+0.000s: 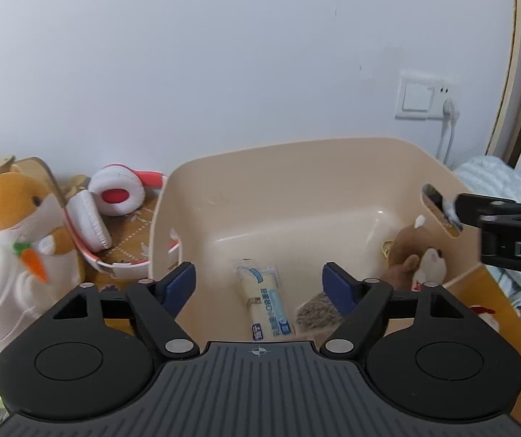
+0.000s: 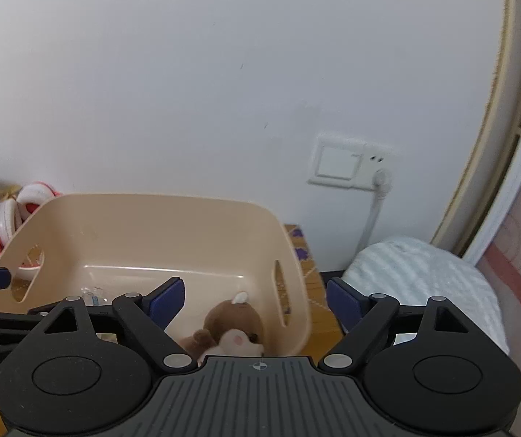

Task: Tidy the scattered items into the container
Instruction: 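Return both tools to the table toward the tissue pack and scrunchie, then grasp the blue-white tissue pack with the left tool while the right tool grasps the cream scrunchie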

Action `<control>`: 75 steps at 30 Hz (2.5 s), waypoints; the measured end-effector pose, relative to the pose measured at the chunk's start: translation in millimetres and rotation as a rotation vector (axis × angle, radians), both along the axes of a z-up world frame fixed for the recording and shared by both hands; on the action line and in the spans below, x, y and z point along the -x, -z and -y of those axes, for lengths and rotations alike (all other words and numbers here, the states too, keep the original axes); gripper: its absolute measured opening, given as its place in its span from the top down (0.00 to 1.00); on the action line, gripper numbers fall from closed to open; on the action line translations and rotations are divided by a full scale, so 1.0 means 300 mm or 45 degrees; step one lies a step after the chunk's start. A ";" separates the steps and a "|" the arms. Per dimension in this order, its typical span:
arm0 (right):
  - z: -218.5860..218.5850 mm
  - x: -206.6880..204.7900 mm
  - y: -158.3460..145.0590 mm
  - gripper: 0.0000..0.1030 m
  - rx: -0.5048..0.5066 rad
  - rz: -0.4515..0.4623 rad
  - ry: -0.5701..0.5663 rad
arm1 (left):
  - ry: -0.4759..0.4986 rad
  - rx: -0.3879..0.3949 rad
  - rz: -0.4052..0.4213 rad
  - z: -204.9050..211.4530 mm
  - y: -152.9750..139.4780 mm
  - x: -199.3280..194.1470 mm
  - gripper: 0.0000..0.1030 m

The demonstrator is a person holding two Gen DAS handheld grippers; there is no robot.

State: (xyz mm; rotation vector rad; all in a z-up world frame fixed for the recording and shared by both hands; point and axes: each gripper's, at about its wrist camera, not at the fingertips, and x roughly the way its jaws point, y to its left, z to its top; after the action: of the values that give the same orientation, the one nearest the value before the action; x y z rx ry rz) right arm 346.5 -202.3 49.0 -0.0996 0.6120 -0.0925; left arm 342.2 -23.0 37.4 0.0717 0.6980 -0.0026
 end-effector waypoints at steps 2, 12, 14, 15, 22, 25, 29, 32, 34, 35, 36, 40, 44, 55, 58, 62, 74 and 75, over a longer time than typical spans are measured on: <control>0.013 0.049 -0.016 0.14 -0.018 0.019 0.009 | -0.009 0.011 0.020 -0.013 -0.015 0.041 0.23; 0.029 0.281 -0.060 0.05 -0.064 0.136 0.020 | -0.059 0.046 0.114 -0.084 -0.044 0.239 0.22; 0.035 0.314 -0.056 0.03 -0.069 0.157 0.012 | -0.065 0.052 0.120 -0.092 -0.035 0.273 0.22; 0.034 0.335 -0.052 0.01 -0.071 0.165 0.008 | -0.063 0.059 0.116 -0.099 -0.028 0.288 0.22; 0.046 0.425 0.027 0.00 -0.120 0.152 -0.043 | -0.059 0.086 0.055 -0.128 0.048 0.356 0.22; 0.036 0.445 0.087 0.00 -0.109 0.113 -0.059 | -0.054 0.078 0.029 -0.123 0.098 0.378 0.22; 0.014 0.454 0.181 0.00 -0.089 0.046 -0.077 | -0.050 0.065 -0.016 -0.111 0.174 0.395 0.22; -0.002 0.454 0.244 0.00 -0.083 -0.006 -0.095 | -0.047 0.055 -0.038 -0.101 0.215 0.395 0.22; -0.015 0.456 0.274 0.00 -0.073 -0.030 -0.103 | -0.033 0.054 -0.039 -0.099 0.233 0.393 0.22; -0.022 0.460 0.288 0.00 -0.066 -0.040 -0.104 | -0.022 0.059 -0.035 -0.099 0.239 0.395 0.22; -0.026 0.460 0.299 0.00 -0.063 -0.049 -0.104 | -0.011 0.063 -0.035 -0.100 0.246 0.395 0.22; -0.030 0.461 0.335 0.00 -0.077 -0.084 -0.105 | 0.002 0.068 -0.051 -0.087 0.272 0.382 0.22; -0.038 0.446 0.369 0.00 -0.080 -0.124 -0.115 | 0.011 0.066 -0.060 -0.077 0.303 0.360 0.22; -0.034 0.400 0.441 0.00 -0.072 -0.191 -0.100 | 0.001 0.074 -0.087 -0.078 0.361 0.288 0.22; -0.030 0.392 0.448 0.00 -0.073 -0.198 -0.097 | -0.014 0.054 -0.074 -0.087 0.363 0.271 0.22; -0.027 0.381 0.457 0.00 -0.077 -0.203 -0.092 | -0.031 0.059 -0.069 -0.103 0.363 0.248 0.21; -0.032 0.361 0.487 0.19 -0.114 -0.221 -0.129 | 0.000 0.064 -0.040 -0.106 0.364 0.249 0.32; -0.029 0.361 0.489 0.20 -0.127 -0.221 -0.133 | 0.009 0.063 -0.040 -0.105 0.362 0.249 0.35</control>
State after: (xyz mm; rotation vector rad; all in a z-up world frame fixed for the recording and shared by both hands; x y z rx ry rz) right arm 238.2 -193.7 -97.7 -0.0433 0.7825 0.0487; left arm 267.4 8.4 -71.3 0.0265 0.7284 -0.0276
